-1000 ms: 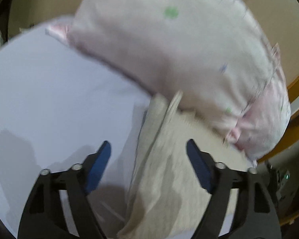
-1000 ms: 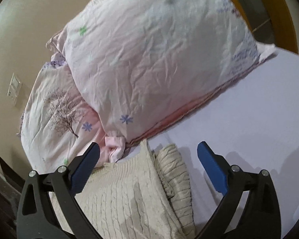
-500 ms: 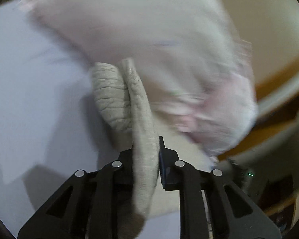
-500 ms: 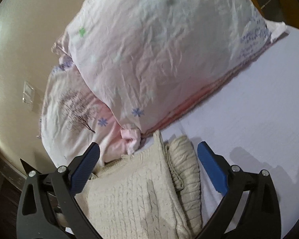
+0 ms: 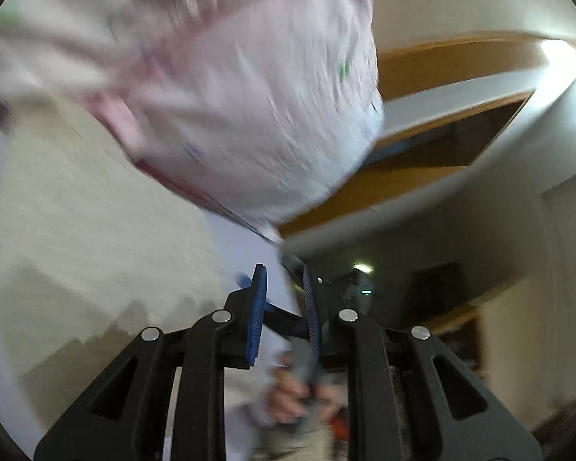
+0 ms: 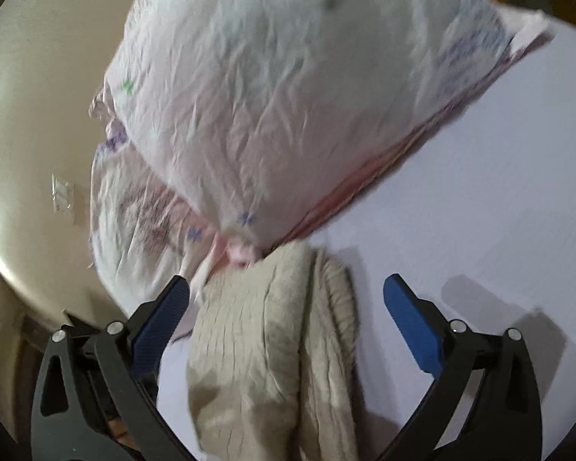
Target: Fold small clothes
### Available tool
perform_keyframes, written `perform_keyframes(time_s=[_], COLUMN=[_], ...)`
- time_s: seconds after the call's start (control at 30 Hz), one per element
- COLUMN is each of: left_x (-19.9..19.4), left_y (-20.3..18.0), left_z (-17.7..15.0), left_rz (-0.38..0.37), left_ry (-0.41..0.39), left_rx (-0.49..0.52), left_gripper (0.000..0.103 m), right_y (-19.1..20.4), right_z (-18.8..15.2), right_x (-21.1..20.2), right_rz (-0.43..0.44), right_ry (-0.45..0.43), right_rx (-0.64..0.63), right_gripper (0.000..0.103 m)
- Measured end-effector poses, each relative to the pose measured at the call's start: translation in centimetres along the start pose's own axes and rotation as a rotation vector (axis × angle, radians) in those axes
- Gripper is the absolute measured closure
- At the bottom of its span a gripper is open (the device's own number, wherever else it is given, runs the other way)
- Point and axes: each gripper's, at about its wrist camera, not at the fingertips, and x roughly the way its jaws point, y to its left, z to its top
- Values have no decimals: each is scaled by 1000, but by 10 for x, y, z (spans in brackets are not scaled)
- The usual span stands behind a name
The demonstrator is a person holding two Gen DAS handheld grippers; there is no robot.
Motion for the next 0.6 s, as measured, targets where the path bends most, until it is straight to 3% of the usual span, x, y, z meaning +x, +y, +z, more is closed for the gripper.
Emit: perform_keyframes(time_s=[0.03, 0.1, 0.17, 0.23, 0.4, 0.47, 0.53, 0.6], left_x=[-13, -38, -47, -41, -26, -16, -9, -11], left_y=[0, 3, 11, 23, 47, 53, 59, 69], left_z=[1, -2, -7, -15, -25, -28, -31, -34], left_rz=[80, 303, 457, 531, 551, 561, 555, 521], left_ry=[-28, -81, -90, -55, 9, 26, 24, 8], left_rx=[33, 115, 170, 168, 167, 168, 158, 133], left_gripper=[64, 44, 43, 41, 31, 27, 24, 24], right_y=[1, 2, 3, 7, 17, 19, 21, 21], right_z=[-1, -6, -11, -17, -29, -30, -32, -33], right_x=[6, 22, 34, 45, 56, 56, 58, 60], right_rz=[3, -13, -52, -91, -102, -100, -113, -137], right_ry=[42, 129, 185, 222, 248, 239, 229, 215], right_rx=[1, 6, -2, -26, -94, -106, -121, -133], right_gripper=[2, 2, 2, 2, 2, 6, 23, 56])
